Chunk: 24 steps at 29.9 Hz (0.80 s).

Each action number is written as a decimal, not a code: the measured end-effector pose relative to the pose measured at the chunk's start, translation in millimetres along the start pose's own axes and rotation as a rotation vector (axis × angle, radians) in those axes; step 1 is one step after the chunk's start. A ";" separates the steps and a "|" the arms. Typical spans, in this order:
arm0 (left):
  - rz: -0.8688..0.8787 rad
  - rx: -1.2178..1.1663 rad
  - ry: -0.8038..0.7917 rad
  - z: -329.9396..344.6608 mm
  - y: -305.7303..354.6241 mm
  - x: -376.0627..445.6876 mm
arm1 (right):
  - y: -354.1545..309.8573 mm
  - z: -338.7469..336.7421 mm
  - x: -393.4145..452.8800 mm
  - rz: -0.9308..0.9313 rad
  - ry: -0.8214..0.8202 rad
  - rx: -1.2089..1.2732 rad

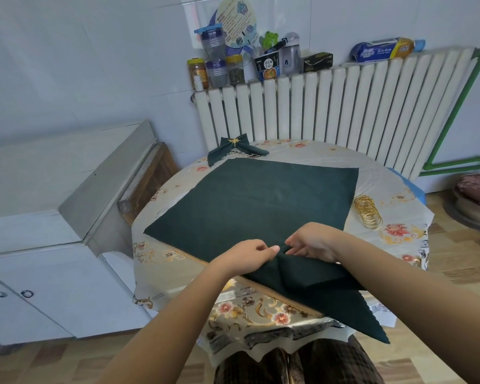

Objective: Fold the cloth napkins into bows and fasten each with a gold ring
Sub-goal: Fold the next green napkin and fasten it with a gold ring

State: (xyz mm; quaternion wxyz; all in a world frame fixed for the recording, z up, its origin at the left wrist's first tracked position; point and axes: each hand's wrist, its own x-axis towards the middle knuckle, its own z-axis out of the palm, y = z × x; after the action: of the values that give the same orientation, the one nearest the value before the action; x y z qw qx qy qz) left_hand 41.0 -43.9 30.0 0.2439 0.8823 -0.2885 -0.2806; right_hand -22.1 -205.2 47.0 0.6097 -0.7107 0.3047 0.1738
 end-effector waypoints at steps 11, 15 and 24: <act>-0.104 0.121 0.056 24.4 8.8 8.0 | 15.0 1.2 -18.3 -0.050 -0.116 0.332; -0.089 0.005 0.070 25.7 1.2 8.8 | 22.1 1.1 -20.1 -0.131 0.024 -0.022; -0.159 -0.085 -0.074 -3.1 8.1 -3.6 | 25.8 15.5 -28.9 -0.165 -0.050 0.098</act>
State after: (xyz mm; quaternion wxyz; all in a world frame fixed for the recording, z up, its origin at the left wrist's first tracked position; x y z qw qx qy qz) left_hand 37.5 -46.5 38.3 0.2472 0.8803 -0.2142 -0.3437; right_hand -58.6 -185.5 42.2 0.6635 -0.6982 0.2378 0.1255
